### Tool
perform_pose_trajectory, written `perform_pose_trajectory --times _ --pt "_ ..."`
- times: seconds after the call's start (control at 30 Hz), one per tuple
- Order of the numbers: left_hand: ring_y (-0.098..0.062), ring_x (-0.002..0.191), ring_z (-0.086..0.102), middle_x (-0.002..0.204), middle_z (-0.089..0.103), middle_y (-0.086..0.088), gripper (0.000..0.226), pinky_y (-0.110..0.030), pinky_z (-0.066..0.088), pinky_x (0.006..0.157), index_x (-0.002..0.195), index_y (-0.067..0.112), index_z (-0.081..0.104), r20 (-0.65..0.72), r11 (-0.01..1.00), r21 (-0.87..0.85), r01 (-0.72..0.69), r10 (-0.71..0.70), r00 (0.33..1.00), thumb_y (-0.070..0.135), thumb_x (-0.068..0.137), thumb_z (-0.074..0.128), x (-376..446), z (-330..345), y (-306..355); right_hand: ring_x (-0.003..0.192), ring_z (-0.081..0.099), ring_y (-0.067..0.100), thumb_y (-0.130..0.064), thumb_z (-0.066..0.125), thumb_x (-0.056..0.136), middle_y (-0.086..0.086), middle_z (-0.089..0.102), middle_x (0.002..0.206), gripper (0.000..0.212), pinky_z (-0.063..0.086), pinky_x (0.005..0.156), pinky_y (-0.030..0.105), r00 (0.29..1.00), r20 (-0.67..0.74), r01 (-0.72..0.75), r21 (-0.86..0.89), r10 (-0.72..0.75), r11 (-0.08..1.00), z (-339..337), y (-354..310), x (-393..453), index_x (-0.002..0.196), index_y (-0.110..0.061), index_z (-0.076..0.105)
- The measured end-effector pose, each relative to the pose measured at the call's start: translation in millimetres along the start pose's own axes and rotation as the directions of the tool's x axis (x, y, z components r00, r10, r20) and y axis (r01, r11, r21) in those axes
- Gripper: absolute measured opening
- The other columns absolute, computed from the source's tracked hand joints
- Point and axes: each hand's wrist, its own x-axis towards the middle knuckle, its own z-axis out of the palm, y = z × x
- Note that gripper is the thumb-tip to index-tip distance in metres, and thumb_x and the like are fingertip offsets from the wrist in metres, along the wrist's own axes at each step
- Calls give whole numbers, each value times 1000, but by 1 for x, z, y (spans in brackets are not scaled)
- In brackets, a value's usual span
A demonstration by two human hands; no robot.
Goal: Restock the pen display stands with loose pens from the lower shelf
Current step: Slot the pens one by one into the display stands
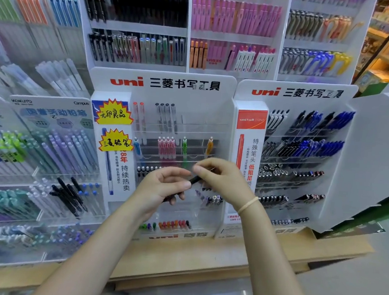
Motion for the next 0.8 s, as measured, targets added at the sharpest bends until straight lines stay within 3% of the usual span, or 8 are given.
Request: perform_pose_trajectory --times 0.07,0.17,0.23,0.33,0.43,0.57,0.67,0.8 --pt "-19 65 66 85 73 -9 26 -24 49 52 105 7 69 -83 998 -62 13 -19 996 1 81 76 -2 -1 1 57 60 10 -15 70 91 -4 67 64 8 49 54 23 1000 -7 -27 96 28 995 6 7 -3 88 -8 72" --pt "-18 66 71 83 74 -10 26 -22 57 60 98 5 66 -196 949 -314 -36 -28 980 -3 74 74 -3 -5 4 62 63 18 -5 70 89 4 69 69 5 52 57 27 998 -24 -56 267 65 962 12 16 -7 89 -1 69" --pt "-15 69 71 82 74 -8 28 -21 58 64 99 6 65 -233 915 -394 -84 -11 972 1 72 74 -2 -7 4 66 66 21 -3 71 88 9 71 73 5 53 59 28 997 14 -72 317 72 946 19 20 -10 89 -3 67" --pt "-14 77 69 85 75 -3 23 -26 56 65 104 9 67 -261 941 -331 -71 -19 965 5 82 73 -2 -1 2 71 66 22 -4 76 84 14 68 78 13 56 66 31 996 67 -75 312 57 947 36 24 -14 86 -8 63" --pt "-18 85 71 92 77 -6 24 -32 58 74 107 9 70 -261 965 -258 -46 -24 965 11 83 74 -6 2 -1 74 63 19 -9 77 83 6 65 77 14 57 74 31 996 82 -48 290 26 956 45 28 -17 83 -11 63" --pt "-23 95 72 99 77 -8 50 -31 56 78 117 5 70 -205 995 -98 9 -29 978 27 72 77 -20 -12 -4 80 67 18 -17 66 93 7 70 88 11 56 76 32 1000 -19 -9 375 17 927 41 26 -19 98 -7 68" --pt "-16 87 69 93 76 -3 38 -31 54 76 112 10 74 -115 998 -16 57 -58 992 25 77 73 -33 -25 -5 82 65 16 -16 61 96 2 72 92 20 54 72 27 1000 -22 19 412 -11 911 45 14 -18 114 -11 69" --pt "-12 76 65 87 73 -4 32 -25 54 67 110 9 74 -28 996 -29 87 -88 996 22 81 68 -50 -50 -3 75 60 5 -7 60 96 -5 72 84 17 50 69 24 998 21 50 370 -62 928 72 -6 -16 106 -9 73"
